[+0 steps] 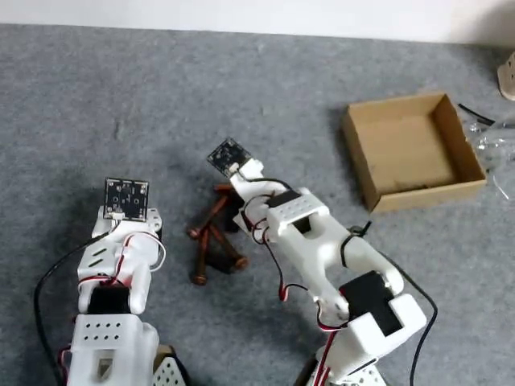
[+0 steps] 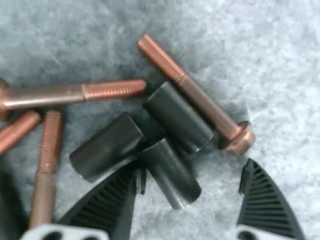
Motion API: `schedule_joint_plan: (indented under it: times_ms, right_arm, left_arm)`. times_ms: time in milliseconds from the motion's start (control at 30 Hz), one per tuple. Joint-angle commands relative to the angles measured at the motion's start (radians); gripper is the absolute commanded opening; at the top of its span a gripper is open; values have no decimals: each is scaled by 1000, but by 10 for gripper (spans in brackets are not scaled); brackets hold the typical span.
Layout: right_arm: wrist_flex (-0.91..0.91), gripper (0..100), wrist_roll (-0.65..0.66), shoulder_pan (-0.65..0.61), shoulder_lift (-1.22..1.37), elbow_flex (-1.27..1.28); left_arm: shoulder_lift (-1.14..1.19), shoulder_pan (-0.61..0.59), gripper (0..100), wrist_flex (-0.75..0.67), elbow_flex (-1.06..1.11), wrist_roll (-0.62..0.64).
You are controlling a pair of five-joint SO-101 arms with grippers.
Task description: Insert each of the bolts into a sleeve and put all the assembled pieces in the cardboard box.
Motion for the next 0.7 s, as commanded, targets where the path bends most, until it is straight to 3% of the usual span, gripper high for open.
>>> schedule_joint_plan:
  times_ms: [0,100,267,467,667]
  right_arm:
    - [-24,267,8,33,19,-44]
    - [-24,243,6,38,16,-44]
    - [-24,0,8,38,16,-47]
    - [-24,5,6,39,1,-44]
    - [-31,5,-25,58,-234,87]
  left_arm:
    - [-12,13,5,-23,-7,6]
    - [-12,13,5,-23,-7,6]
    - [-12,13,5,-23,-7,6]
    - [-12,13,5,-23,-7,6]
    - [-12,13,5,-23,-7,6]
